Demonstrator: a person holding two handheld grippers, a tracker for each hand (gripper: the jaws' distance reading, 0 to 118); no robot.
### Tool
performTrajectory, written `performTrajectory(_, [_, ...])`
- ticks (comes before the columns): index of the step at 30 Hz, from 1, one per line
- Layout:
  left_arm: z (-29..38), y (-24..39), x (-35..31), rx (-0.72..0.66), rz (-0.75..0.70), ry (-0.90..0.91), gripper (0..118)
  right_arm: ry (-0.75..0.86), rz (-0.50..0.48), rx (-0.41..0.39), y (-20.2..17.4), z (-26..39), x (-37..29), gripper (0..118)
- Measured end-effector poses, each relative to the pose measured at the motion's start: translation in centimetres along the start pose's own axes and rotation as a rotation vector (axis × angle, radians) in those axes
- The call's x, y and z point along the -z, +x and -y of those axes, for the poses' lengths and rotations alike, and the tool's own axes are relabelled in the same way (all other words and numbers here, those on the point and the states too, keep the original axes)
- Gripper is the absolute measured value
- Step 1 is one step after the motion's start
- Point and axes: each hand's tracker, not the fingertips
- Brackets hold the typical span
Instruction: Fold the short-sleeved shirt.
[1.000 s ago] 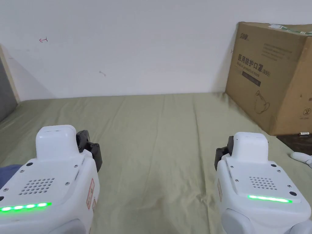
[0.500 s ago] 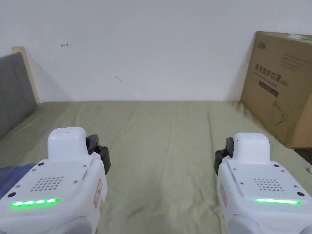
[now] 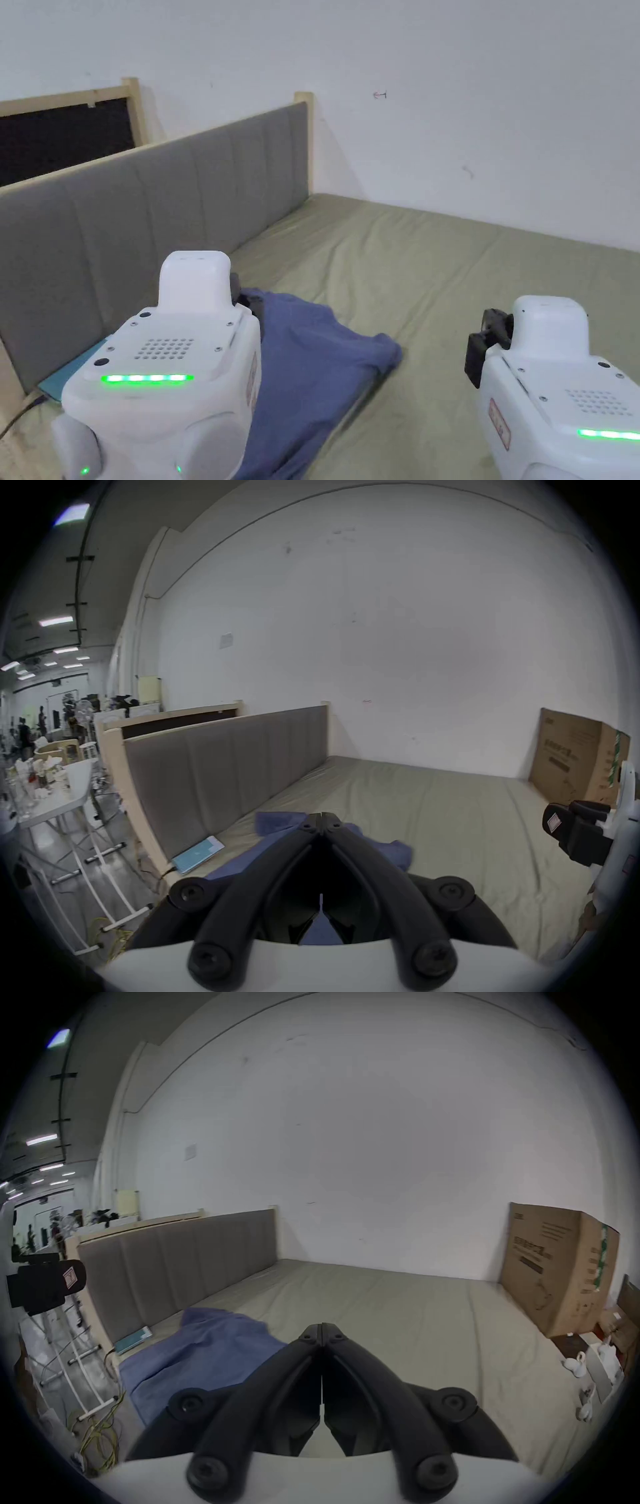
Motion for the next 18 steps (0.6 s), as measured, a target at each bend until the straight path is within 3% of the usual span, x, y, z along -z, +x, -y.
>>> performTrajectory(9, [2.7, -0.9, 5.8, -0.003, -0.004, -0.148, 0, -0.069, -0.031, -0.011, -1.5, 1.6, 1.7, 0])
performTrajectory(14, [6.5, 0.0, 14.5, -0.002, 0.042, -0.399, 0, -0.122, -0.027, 0.026, -0.4, 2.6, 3.4, 0])
performTrajectory(15, [7.7, 0.2, 16.9, -0.027, 0.050, -0.451, 3, -0.135, -0.021, 0.027, -0.2, 2.9, 3.7, 0])
performTrajectory(16, [9.1, 0.4, 19.3, -0.029, 0.050, -0.529, 26, -0.148, -0.012, 0.026, 0.0, 3.1, 4.1, 0])
performTrajectory(18, [11.8, 0.7, 23.1, -0.036, 0.074, -0.651, 47, -0.185, 0.017, 0.010, 0.4, 3.7, 5.0, 0])
